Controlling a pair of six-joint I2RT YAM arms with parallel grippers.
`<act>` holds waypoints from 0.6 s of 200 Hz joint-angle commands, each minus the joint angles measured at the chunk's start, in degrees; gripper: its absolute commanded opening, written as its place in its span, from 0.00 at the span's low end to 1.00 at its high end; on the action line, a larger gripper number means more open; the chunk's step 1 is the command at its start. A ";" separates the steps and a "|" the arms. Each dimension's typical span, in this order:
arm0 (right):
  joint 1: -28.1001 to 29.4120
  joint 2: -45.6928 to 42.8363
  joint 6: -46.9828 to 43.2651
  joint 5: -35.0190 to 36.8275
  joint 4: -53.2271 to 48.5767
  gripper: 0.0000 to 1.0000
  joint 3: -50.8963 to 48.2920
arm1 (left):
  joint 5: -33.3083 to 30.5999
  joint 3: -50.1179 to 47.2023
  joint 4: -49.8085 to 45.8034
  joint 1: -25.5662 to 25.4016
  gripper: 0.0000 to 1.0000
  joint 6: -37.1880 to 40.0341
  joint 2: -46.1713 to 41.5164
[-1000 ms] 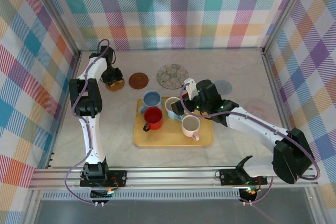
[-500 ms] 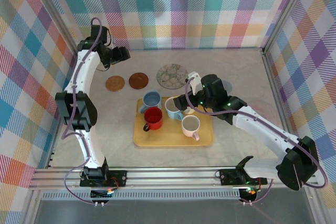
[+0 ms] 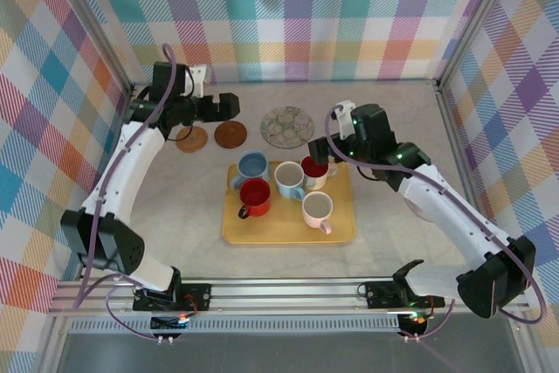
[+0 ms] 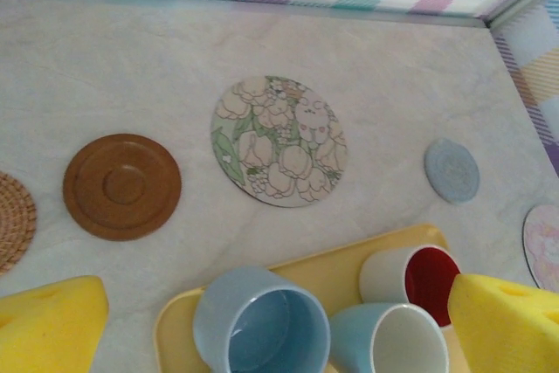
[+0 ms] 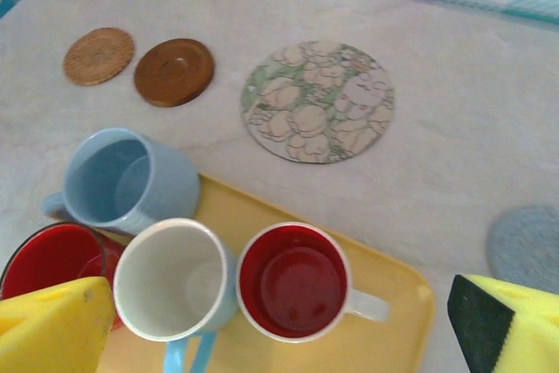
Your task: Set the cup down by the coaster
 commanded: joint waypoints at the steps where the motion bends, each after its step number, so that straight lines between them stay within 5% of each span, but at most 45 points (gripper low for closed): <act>1: -2.32 1.63 2.92 2.34 -7.53 1.00 2.84 | 1.55 -5.85 8.03 -1.33 1.00 1.65 -5.37; 48: -9.81 4.45 7.60 3.39 -12.28 0.86 3.08 | 4.25 -17.67 17.97 -4.20 1.00 2.42 -13.35; 120: -17.15 10.30 8.59 5.68 -11.39 0.59 2.20 | 4.96 -21.58 19.08 -9.55 1.00 5.83 -11.64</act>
